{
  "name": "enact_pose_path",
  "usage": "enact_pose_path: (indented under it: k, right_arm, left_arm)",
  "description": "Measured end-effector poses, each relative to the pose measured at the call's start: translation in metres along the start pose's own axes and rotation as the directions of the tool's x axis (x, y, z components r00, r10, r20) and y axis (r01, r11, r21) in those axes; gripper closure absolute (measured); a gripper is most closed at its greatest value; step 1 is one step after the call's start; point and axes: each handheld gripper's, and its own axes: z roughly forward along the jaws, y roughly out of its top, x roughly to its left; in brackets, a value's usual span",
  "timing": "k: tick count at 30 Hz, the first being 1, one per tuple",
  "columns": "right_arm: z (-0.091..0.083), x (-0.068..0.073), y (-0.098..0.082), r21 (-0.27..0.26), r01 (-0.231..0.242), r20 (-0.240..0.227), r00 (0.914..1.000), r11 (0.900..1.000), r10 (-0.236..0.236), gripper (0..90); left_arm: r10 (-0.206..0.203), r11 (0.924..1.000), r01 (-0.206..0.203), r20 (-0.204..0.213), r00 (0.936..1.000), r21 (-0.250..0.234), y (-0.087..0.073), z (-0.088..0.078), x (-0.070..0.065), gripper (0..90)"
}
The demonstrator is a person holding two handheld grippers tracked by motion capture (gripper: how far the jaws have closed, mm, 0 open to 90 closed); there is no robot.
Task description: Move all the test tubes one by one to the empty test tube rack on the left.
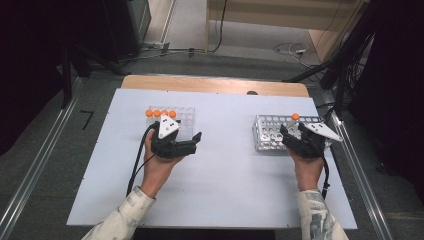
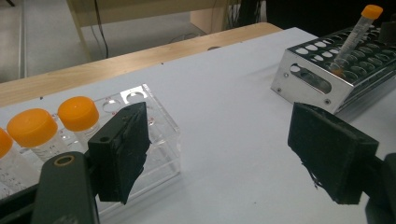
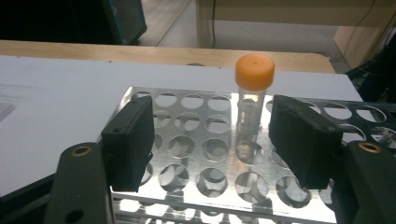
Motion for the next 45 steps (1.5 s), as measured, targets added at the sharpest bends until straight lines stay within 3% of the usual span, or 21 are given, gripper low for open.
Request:
enact_pose_path:
  k: [8, 14, 36, 45]
  right_arm:
    - [0.018, -0.012, -0.004, 0.007, -0.015, 0.046, 0.9988, 1.000, 0.014, 36.1]
    - [0.028, -0.016, -0.006, -0.002, 0.018, 0.071, 0.9973, 1.000, -0.018, 45.3]
    - [0.041, -0.016, -0.009, -0.001, 0.050, 0.071, 0.9962, 0.999, -0.050, 70.0]
    - [0.038, -0.018, -0.008, -0.017, 0.039, 0.070, 0.9968, 0.999, -0.038, 71.4]
  left_arm:
    - [0.006, 1.0000, -0.005, -0.009, 0.9999, 0.004, -0.001, 0.001, 0.000, 21.3]
    - [0.006, 1.0000, -0.006, -0.012, 0.9999, 0.005, -0.001, 0.001, 0.001, 21.3]
    - [0.006, 0.9999, -0.006, -0.009, 0.9999, 0.012, -0.002, 0.002, -0.001, 21.5]
    - [0.003, 0.9999, -0.003, -0.006, 1.0000, 0.010, -0.002, 0.002, -0.001, 21.5]
